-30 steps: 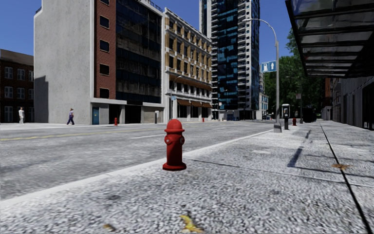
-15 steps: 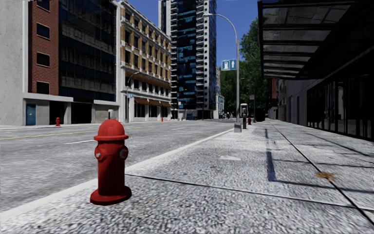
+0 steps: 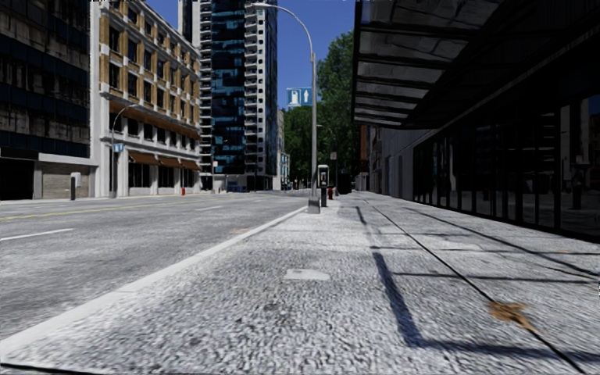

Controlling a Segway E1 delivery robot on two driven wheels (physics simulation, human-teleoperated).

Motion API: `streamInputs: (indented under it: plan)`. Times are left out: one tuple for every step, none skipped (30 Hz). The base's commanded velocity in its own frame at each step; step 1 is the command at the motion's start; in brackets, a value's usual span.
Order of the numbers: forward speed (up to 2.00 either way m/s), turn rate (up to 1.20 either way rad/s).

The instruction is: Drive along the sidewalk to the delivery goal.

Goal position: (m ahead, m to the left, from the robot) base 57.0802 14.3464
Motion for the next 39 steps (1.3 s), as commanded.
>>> streamInputs:
  plan:
    - [2.0,-0.59]
    - [2.0,-0.59]
    - [2.0,-0.59]
    - [2.0,-0.59]
    - [2.0,-0.59]
    - [2.0,-0.59]
    - [2.0,-0.59]
    - [2.0,-0.59]
    - [2.0,-0.59]
    - [2.0,-0.59]
    - [2.0,-0.39]
    - [2.0,-0.19]
    - [2.0,-0.19]
    - [2.0,-0.13]
    - [2.0,-0.12]
    - [2.0,-0.11]
    - [2.0,-0.11]
    - [2.0,-0.11]
    - [2.0,-0.11]
    - [2.0,-0.11]
    - [2.0,-0.11]
    - [2.0,-0.11]
    - [2.0,-0.11]
    - [2.0,-0.18]
    - [2.0,-0.18]
    - [2.0,-0.23]
    - [2.0,-0.24]
    - [2.0,-0.24]
    - [2.0,-0.24]
    - [2.0,-0.24]
    - [2.0,-0.24]
    - [2.0,-0.24]
    - [2.0,-0.24]
    - [2.0,-0.24]
    - [2.0,-0.26]
    - [2.0,-0.36]
    - [2.0,-0.36]
    - [2.0,-0.43]
    - [2.0,-0.45]
